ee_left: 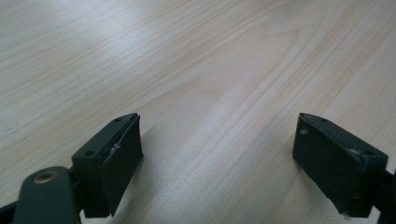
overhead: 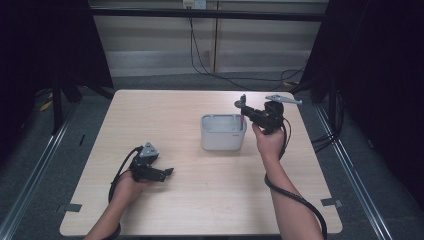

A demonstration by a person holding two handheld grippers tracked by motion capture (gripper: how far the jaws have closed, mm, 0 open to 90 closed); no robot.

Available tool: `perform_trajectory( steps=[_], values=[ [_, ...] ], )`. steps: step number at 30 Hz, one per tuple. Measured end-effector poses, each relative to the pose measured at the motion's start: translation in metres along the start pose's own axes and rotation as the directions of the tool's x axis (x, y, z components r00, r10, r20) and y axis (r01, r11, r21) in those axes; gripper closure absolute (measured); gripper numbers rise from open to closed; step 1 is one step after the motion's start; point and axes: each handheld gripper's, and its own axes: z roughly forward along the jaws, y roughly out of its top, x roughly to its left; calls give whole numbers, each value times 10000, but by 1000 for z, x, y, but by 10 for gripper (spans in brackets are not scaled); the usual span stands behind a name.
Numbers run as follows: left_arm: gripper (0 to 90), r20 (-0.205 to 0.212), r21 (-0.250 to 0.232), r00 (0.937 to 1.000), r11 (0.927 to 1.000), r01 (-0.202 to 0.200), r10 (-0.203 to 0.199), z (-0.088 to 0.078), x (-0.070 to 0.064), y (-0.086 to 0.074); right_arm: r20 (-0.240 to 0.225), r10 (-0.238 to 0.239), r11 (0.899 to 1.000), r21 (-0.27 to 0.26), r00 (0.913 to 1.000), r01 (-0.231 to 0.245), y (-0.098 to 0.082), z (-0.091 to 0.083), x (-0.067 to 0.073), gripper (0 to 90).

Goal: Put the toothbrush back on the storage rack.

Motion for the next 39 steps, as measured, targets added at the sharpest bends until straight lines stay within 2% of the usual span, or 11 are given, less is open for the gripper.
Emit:
perform_trajectory(
  steps=[39],
  values=[
    [154, 0, 1, 10000, 10000, 0, 0, 0, 0, 0, 210, -427, 9955, 860, 9989, 407, -17, 3, -2, 815]
  ],
)
